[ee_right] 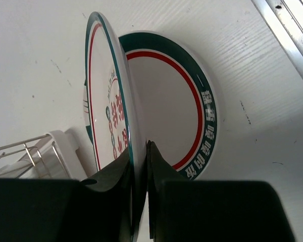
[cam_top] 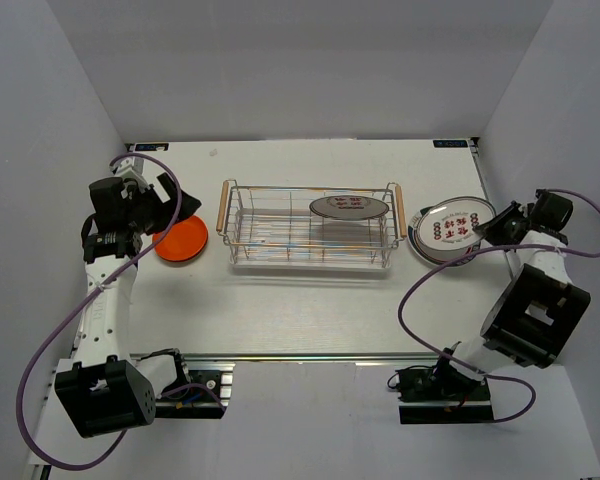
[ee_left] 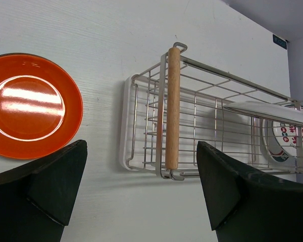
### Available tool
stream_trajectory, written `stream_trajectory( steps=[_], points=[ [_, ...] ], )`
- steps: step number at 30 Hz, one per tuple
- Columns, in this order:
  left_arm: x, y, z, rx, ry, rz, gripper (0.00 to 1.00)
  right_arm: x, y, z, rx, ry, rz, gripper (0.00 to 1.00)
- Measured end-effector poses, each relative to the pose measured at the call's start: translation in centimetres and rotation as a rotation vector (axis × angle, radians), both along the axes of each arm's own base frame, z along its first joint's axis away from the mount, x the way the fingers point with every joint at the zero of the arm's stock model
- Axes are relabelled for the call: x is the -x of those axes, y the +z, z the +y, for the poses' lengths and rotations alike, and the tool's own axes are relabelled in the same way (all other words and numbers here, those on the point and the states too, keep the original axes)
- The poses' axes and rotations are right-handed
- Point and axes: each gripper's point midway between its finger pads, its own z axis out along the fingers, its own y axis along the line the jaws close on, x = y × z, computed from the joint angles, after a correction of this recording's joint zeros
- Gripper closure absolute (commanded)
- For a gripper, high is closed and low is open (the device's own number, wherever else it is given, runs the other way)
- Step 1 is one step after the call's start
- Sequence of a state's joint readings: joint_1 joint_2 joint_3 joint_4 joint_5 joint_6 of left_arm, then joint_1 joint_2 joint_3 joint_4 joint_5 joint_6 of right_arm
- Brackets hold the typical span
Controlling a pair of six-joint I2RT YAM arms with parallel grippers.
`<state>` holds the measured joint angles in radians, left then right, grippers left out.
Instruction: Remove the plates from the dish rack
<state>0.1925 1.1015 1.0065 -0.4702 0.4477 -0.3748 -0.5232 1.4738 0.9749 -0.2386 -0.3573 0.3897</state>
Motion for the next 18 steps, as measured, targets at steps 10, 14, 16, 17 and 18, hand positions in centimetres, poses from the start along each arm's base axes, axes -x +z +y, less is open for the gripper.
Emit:
stream_trajectory(
  steps=[10, 14, 16, 17, 18],
  points=[
    [0.2, 0.0, 0.0, 0.0, 0.001, -0.002, 0.02, 0.3, -2.1, -0.2, 0.0, -0.023, 0.062, 0.7],
    [0.2, 0.1, 0.0, -0.002, 0.002, -0.005, 0.02, 0.4, -3.3, 0.0, -0.006, -0.02, 0.1, 0.59],
    [0.2, 0.1, 0.1, -0.004, 0.006, -0.006, 0.02, 0.6, -3.8, 0.2, -0.011, -0.019, 0.124, 0.53],
    [0.2, 0.1, 0.1, -0.006, 0.008, -0.006, 0.02, 0.7, -4.1, 0.4, -0.013, -0.016, 0.135, 0.38],
    [0.2, 0.1, 0.2, -0.007, 0.011, -0.005, 0.02, 0.9, -4.4, 0.5, -0.016, -0.018, 0.149, 0.31]
  ],
)
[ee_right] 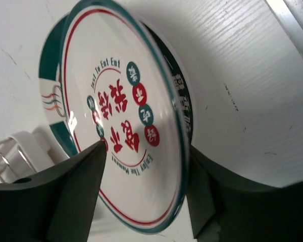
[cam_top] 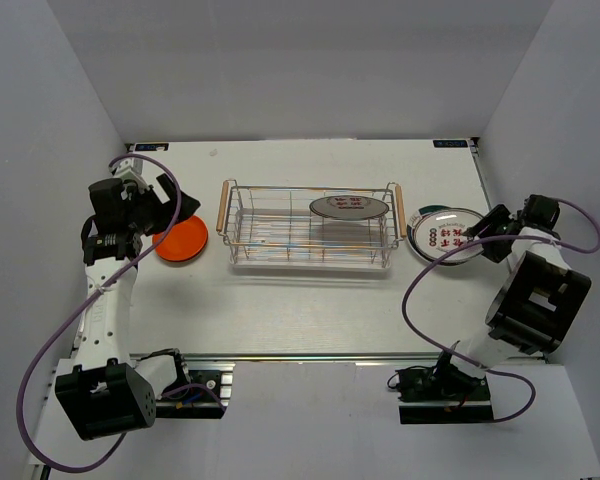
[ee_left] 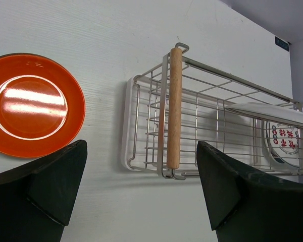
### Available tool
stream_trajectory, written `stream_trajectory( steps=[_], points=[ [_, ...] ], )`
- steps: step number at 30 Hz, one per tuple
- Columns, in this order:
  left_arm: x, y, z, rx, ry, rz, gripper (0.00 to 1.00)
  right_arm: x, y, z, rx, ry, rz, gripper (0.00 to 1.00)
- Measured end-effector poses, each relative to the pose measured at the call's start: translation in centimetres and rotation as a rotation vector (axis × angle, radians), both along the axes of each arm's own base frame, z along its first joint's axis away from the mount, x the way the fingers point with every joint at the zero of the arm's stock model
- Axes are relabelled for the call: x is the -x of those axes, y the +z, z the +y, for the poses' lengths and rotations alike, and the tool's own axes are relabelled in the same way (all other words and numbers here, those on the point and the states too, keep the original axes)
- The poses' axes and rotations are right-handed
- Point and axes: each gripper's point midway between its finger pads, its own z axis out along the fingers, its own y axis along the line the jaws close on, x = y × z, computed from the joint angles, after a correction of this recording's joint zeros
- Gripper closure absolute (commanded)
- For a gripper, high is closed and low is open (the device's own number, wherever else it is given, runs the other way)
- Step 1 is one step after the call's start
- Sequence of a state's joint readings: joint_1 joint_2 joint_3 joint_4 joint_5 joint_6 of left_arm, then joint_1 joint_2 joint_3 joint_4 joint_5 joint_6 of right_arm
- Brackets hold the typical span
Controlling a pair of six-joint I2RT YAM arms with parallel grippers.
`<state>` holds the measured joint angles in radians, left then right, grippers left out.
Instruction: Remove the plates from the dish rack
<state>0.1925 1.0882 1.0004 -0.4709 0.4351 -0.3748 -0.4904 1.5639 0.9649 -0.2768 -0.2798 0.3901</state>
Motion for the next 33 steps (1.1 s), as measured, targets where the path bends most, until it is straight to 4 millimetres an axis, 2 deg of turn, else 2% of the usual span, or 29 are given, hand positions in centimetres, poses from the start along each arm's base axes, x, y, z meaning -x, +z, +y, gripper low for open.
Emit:
stream_trajectory(
  steps=[1, 2, 9, 14, 18, 24, 28, 33],
  points=[
    [0.0, 0.0, 0.0, -0.001, 0.002, 0.0, 0.02, 0.2, -0.3, 0.1, 0.003, 0.001, 0.013, 0.28],
    [0.0, 0.0, 0.0, -0.001, 0.003, 0.001, 0.02, 0.3, -0.5, 0.1, 0.003, 0.002, 0.024, 0.11],
    [0.0, 0.0, 0.1, -0.004, 0.008, 0.0, 0.02, 0.7, -1.5, 0.5, 0.02, 0.014, 0.076, 0.11],
    [0.0, -0.2, 0.1, 0.0, 0.009, 0.005, 0.02, 0.8, -1.4, 0.6, 0.058, 0.025, 0.109, 0.11],
    [0.0, -0.2, 0.1, 0.003, 0.011, 0.007, 0.02, 0.7, -1.0, -0.6, 0.139, -0.005, 0.147, 0.11],
    [0.0, -0.3, 0.1, 0.007, 0.013, 0.01, 0.02, 1.9, -0.8, -2.9, 0.253, -0.087, 0.221, 0.11],
    [0.0, -0.3, 0.1, 0.011, 0.015, 0.013, 0.02, 1.0, 1.4, -2.5, 0.251, -0.04, 0.156, 0.11],
    [0.0, -0.3, 0.1, 0.013, 0.016, 0.014, 0.02, -2.3, 7.3, 0.6, 0.256, 0.181, -0.09, 0.11]
  ],
)
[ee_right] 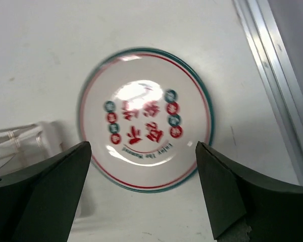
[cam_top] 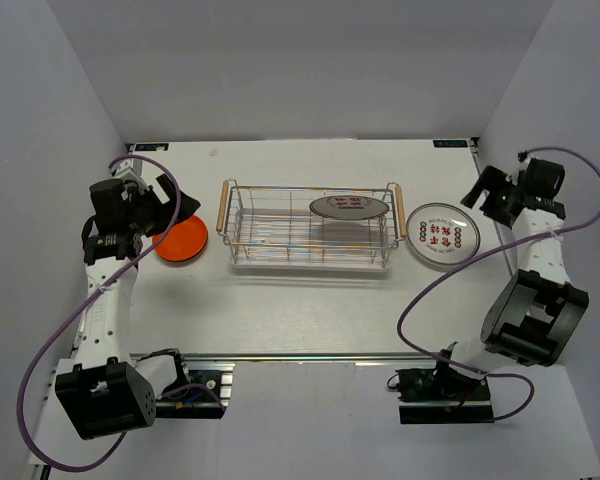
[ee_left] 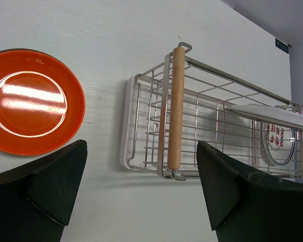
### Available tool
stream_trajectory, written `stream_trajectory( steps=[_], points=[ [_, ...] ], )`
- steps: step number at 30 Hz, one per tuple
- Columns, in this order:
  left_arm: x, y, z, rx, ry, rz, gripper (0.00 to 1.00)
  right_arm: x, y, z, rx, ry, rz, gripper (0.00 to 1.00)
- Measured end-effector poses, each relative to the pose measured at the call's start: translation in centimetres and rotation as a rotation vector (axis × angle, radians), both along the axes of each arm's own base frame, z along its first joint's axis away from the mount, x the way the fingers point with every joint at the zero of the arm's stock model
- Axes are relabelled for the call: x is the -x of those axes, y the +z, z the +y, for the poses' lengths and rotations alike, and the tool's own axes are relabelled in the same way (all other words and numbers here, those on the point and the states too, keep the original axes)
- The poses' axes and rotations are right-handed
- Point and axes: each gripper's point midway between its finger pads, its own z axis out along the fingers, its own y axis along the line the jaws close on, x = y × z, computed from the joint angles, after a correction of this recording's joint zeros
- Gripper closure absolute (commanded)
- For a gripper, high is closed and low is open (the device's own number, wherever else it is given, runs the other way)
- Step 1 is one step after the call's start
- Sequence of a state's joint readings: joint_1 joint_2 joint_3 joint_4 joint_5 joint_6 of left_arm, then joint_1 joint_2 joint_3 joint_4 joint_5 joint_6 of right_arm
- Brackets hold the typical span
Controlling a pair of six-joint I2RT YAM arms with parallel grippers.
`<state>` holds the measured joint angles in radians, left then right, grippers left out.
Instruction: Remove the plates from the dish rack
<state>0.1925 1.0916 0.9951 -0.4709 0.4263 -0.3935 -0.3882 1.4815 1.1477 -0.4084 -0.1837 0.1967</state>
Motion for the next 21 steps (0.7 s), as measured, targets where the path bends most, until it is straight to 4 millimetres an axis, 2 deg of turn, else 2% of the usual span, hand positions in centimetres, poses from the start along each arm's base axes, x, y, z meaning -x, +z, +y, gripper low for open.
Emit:
stream_trajectory(
  steps=[3, 7, 8, 10, 11, 13, 16, 18, 21],
  points=[
    [0.0, 0.0, 0.0, 0.0, -0.001, 0.0, 0.02, -2.6, 4.6, 2.4, 0.073, 0.189, -0.124, 0.11],
    [0.0, 0.0, 0.0, -0.001, 0.0, 0.0, 0.02, -5.7, 12.7, 6.9, 0.238, 0.448, -0.31, 0.11],
    [0.0, -0.1, 0.1, -0.002, 0.003, 0.001, 0.02, -6.6, 16.1, 9.4, 0.317, 0.551, -0.402, 0.11],
    [0.0, -0.4, 0.2, -0.004, 0.009, 0.008, 0.02, -6.8, 19.3, 13.1, 0.425, 0.693, -0.503, 0.11],
    [0.0, -0.4, 0.3, -0.007, 0.015, 0.009, 0.02, -6.6, 20.4, 15.4, 0.478, 0.776, -0.546, 0.11],
    [0.0, -0.5, 0.4, -0.012, 0.023, 0.01, 0.02, -5.7, 20.8, 20.0, 0.566, 0.954, -0.605, 0.11],
    [0.0, -0.5, 0.7, -0.021, 0.039, 0.012, 0.02, -3.7, 18.9, 25.1, 0.67, 1.205, -0.61, 0.11],
    [0.0, -0.5, 0.9, -0.026, 0.046, 0.013, 0.02, -2.7, 17.2, 27.0, 0.722, 1.333, -0.584, 0.11],
    [0.1, -0.5, 1.0, -0.036, 0.06, 0.015, 0.02, -1.5, 14.6, 28.6, 0.786, 1.477, -0.525, 0.11]
  ],
)
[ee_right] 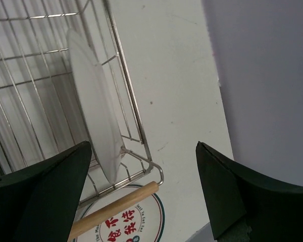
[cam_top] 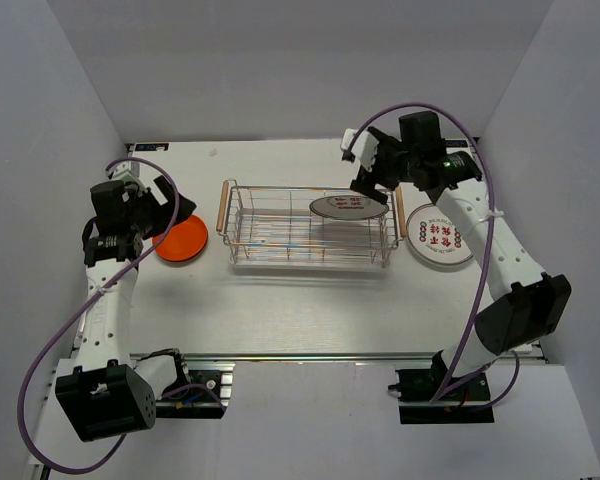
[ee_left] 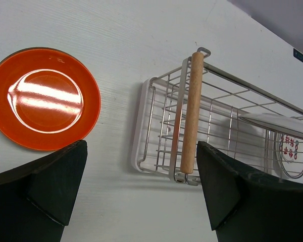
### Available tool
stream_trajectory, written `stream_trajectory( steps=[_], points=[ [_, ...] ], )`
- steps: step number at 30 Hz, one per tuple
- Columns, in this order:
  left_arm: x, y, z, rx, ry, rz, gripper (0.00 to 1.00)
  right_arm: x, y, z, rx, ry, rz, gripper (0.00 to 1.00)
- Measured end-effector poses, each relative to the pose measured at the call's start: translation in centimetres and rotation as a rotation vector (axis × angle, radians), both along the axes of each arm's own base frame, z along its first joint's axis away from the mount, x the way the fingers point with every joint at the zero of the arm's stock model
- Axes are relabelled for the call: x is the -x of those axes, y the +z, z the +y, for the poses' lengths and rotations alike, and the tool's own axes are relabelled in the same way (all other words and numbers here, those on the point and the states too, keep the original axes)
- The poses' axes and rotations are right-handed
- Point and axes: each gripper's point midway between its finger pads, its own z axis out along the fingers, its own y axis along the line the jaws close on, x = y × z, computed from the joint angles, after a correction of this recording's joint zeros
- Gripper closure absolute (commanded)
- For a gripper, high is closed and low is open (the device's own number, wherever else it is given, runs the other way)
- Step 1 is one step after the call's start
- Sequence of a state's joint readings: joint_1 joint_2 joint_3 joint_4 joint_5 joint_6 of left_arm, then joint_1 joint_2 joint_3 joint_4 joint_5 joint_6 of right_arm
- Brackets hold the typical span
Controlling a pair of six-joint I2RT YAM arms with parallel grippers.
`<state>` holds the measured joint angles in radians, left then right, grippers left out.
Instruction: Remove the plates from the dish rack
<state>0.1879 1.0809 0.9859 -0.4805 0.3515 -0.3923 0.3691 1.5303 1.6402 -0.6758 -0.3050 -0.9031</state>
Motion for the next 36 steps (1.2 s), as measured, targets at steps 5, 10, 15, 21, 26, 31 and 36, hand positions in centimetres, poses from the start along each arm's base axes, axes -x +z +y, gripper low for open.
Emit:
stream_trajectory(
  steps=[5, 10, 15, 21, 26, 31, 36],
  points=[
    [0.2, -0.3, 0.1, -0.005, 0.011, 0.014, 0.02, 1.7, -2.3, 1.5, 0.126, 0.122, 0.009, 0.11],
    [0.1, -0.3, 0.2, -0.005, 0.012, 0.014, 0.02, 2.8, -3.6, 2.5, 0.191, 0.192, 0.017, 0.11],
    [0.1, -0.3, 0.2, -0.007, 0.014, 0.014, 0.02, 1.8, -5.8, 3.0, 0.251, 0.173, 0.043, 0.11],
    [0.1, -0.3, 0.2, -0.007, 0.014, 0.015, 0.02, 0.3, -8.6, 2.8, 0.315, 0.133, 0.057, 0.13],
    [0.1, -0.4, 0.2, -0.007, 0.014, 0.018, 0.02, -0.4, -8.8, 2.9, 0.32, 0.121, 0.033, 0.51],
    [0.1, -0.4, 0.2, -0.006, 0.015, 0.018, 0.02, -0.6, -9.0, 3.0, 0.317, 0.106, 0.03, 0.6],
    [0.1, -0.4, 0.2, -0.006, 0.015, 0.019, 0.02, -0.8, -9.0, 2.9, 0.32, 0.096, 0.022, 0.69]
  ],
)
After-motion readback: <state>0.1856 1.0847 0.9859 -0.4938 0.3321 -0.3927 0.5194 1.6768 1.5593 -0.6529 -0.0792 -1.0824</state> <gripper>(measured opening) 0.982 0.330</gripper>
